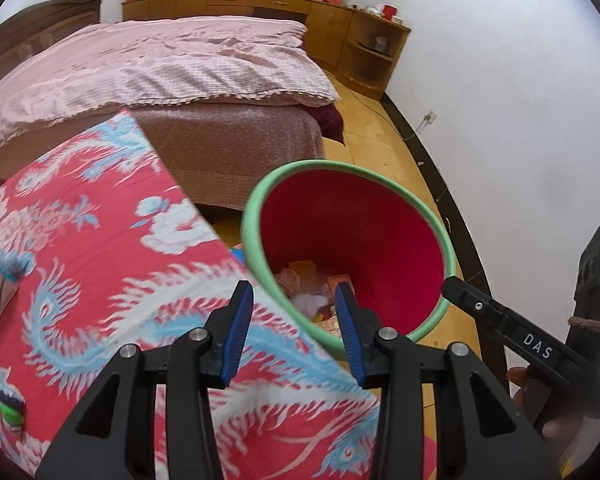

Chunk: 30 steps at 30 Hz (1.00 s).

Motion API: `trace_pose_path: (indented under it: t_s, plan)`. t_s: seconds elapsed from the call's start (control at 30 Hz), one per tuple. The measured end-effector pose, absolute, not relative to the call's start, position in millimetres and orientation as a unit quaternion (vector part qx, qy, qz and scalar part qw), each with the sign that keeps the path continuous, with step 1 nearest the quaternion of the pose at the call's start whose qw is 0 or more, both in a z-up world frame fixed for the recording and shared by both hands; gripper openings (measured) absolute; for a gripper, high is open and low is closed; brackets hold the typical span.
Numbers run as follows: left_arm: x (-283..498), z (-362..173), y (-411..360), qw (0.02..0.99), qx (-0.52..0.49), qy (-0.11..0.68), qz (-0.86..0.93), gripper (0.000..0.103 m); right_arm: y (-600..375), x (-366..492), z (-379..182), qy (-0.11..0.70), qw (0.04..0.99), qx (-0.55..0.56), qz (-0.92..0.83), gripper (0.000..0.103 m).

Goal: Collect trash
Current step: 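Move both tools back toward the remaining items on the bed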

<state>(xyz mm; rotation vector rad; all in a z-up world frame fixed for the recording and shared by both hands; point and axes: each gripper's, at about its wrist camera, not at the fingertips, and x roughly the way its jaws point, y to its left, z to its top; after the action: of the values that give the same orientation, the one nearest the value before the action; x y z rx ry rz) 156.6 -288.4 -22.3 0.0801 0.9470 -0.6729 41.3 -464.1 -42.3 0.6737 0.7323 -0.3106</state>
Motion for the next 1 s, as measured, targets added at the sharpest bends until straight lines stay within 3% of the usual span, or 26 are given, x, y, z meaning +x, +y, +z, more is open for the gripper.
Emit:
trace_pose_path:
  t_s: [0.23, 1.0]
  plan:
    - [148.6, -15.0, -247.8, 0.850, 0.015, 0.443, -0.283, 0.042, -445.0, 41.0, -34.2, 0.351, 0.874, 0.312, -0.127, 0.055]
    - [151.7, -13.3, -99.9, 0.889, -0.013, 0.435, -0.143, 0.042, -363.7, 53.8, -21.5, 0.381, 0.883, 0.268, -0.060, 0.056]
